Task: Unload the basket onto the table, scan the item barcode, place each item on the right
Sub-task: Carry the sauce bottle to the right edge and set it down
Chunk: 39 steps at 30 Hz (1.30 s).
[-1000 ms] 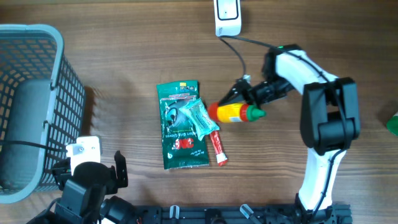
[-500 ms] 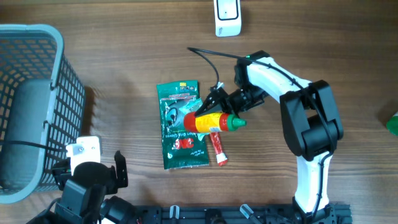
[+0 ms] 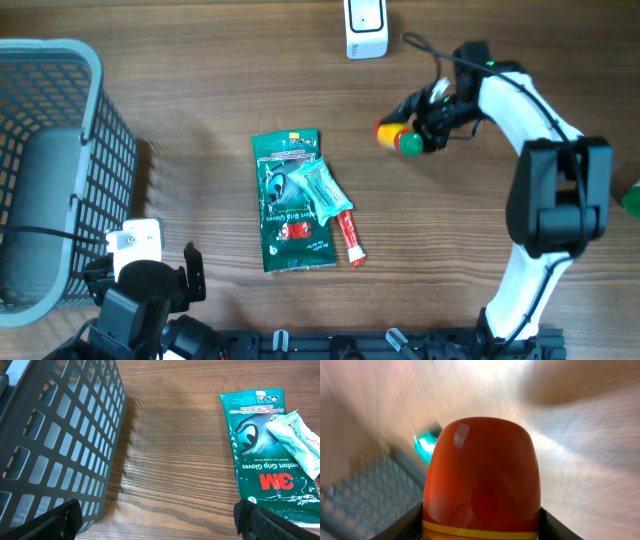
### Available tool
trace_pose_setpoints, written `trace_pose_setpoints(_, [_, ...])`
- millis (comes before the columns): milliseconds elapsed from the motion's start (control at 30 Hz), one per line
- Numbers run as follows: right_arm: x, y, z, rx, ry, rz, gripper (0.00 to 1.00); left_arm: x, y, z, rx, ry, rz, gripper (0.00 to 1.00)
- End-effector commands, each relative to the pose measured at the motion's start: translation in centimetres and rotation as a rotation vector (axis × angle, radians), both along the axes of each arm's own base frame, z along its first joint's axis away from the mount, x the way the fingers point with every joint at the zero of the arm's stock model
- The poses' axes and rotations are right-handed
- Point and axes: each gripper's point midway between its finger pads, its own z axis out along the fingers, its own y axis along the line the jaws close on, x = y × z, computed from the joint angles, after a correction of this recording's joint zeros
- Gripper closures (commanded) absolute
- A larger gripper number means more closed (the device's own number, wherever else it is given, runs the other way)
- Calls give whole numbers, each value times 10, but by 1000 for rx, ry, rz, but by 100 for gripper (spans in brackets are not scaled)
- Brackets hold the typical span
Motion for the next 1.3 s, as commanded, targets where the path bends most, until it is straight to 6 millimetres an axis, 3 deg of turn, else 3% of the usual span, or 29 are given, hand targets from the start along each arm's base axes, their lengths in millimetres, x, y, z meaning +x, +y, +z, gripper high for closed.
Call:
trace_pose_setpoints(0, [50,-38,64,-239,-213,-225,82,0,1,2,-3,-9,3,0])
trace_pose_setpoints(33, [68,-45,76,-323,-308,-283,79,0,1,2,-3,-9,3,0])
trace_pose_setpoints(133, [93,-53,83,-447,-428,-352,74,0,1,2,-3,-9,3,0])
trace_pose_setpoints(300, [123,-46,91,-599,-597,-425,74,0,1,2,-3,-9,3,0])
trace_pose_setpoints(367, [142,-38,96,-606,-678,-462,73,0,1,2,-3,-9,3,0])
trace_pose_setpoints(533, [186,-23,83,-529,-796,-538,71,0,1,2,-3,-9,3,0])
trace_pose_setpoints(733, [238,-5,93,-467,-898,-581,70,0,1,2,-3,-9,3,0])
trace_pose_setpoints(900, [262,14,89,-468,-916,-606,70,0,1,2,-3,-9,3,0])
trace_pose_setpoints(1067, [259,20,85,-479,-898,-577,70,0,1,2,-3,-9,3,0])
trace_pose_setpoints(1167, [258,0,99,-538,-863,-559,71,0,1,2,-3,-9,3,0])
trace_pose_setpoints(1233, [252,-37,114,-643,-823,-567,71,0,1,2,-3,-9,3,0])
trace_pose_setpoints(1267, [241,-96,125,-796,-758,-561,70,0,1,2,-3,-9,3,0])
